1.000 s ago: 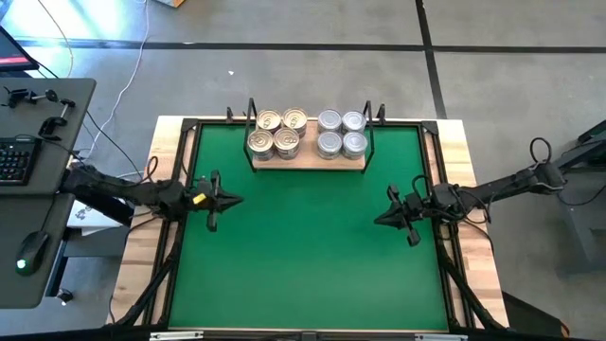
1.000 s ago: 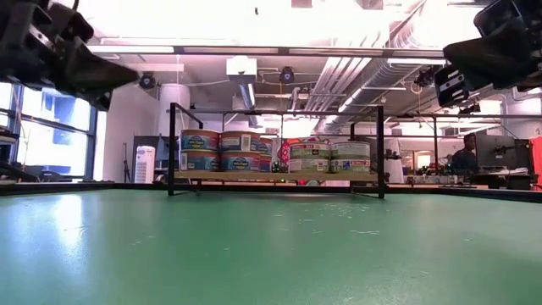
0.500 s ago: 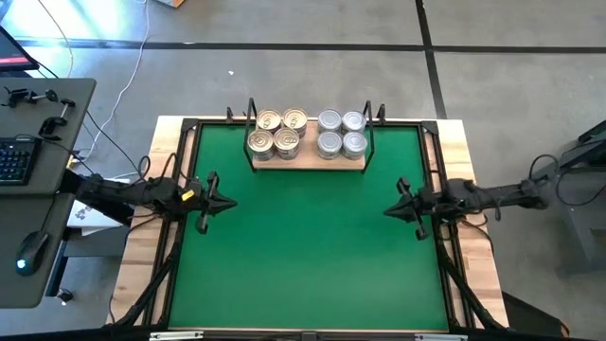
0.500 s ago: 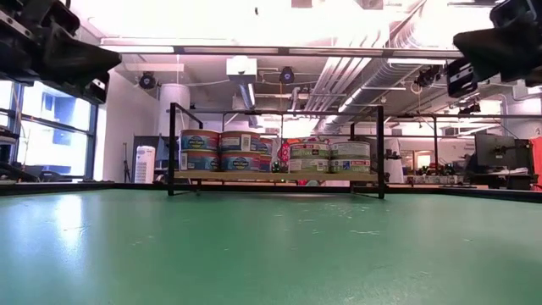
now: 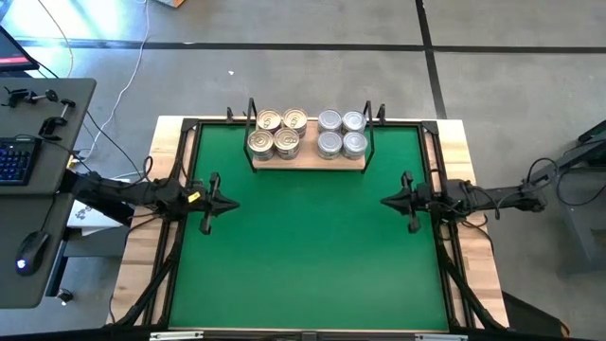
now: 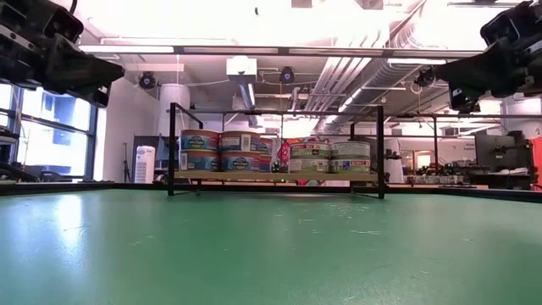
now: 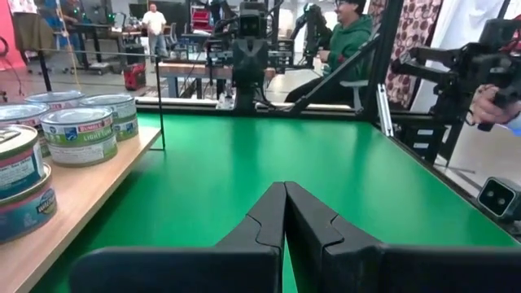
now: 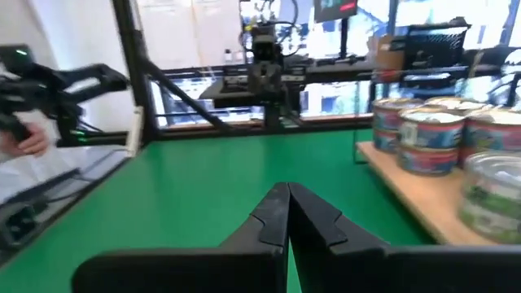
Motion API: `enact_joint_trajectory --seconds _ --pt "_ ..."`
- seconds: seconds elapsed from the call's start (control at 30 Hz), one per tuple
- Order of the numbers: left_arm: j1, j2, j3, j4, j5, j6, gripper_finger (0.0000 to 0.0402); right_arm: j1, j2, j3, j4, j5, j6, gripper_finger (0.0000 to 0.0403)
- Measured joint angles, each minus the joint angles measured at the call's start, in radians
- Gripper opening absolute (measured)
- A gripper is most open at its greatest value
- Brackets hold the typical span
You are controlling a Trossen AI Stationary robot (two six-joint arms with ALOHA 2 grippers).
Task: Stack canned seafood by type on shelf
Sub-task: Return to Home Position
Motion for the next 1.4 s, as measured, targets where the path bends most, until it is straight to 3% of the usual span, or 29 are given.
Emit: enact_joint_trajectory --seconds 0.23,1.4 --pt "0.0 0.011 0.0 0.001 -0.001 0.0 0.0 -0.015 0.001 0.0 0.002 0.013 -0.089 0.0" --pt "0.0 0.011 0.0 0.002 -0.002 -0.001 0.0 -0.015 0.001 0.0 0.002 0.013 -0.091 0.0"
